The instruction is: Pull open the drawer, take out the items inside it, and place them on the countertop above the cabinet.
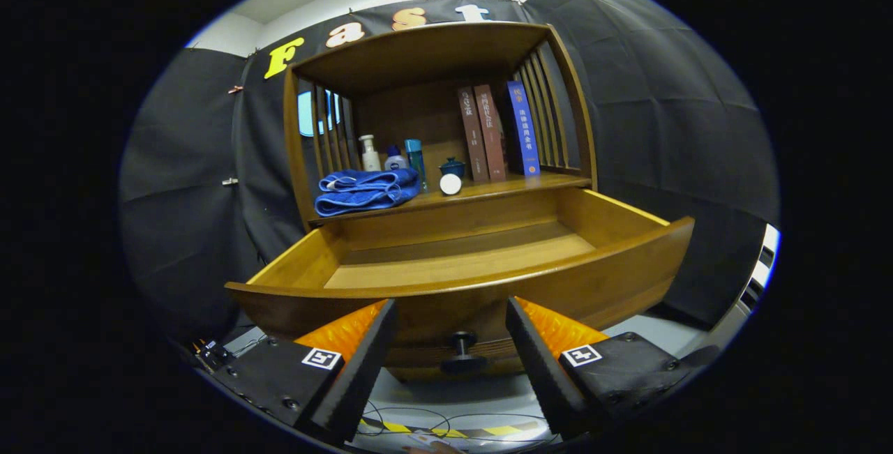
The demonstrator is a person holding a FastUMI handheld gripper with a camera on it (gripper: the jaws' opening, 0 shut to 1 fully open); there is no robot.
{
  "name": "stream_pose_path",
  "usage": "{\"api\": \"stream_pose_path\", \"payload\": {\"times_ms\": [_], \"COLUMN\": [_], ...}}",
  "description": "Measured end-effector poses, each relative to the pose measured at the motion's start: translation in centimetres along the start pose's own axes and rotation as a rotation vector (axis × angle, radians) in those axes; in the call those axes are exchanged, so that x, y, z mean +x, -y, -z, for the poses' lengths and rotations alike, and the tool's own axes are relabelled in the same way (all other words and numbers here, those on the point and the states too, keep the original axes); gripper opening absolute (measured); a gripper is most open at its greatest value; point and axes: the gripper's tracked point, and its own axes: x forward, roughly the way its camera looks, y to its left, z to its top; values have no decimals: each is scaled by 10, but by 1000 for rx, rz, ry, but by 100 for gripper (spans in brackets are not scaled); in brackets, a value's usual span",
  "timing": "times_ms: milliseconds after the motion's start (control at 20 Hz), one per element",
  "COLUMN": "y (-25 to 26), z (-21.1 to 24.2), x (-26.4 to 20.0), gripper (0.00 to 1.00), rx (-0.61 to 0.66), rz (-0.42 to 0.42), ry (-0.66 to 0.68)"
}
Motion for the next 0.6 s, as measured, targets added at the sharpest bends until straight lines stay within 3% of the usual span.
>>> {"api": "stream_pose_path", "payload": {"times_ms": [600], "y": [-2], "z": [0], "x": [12], "gripper": [99], "rx": [-71], "rz": [-12], "ry": [39]}}
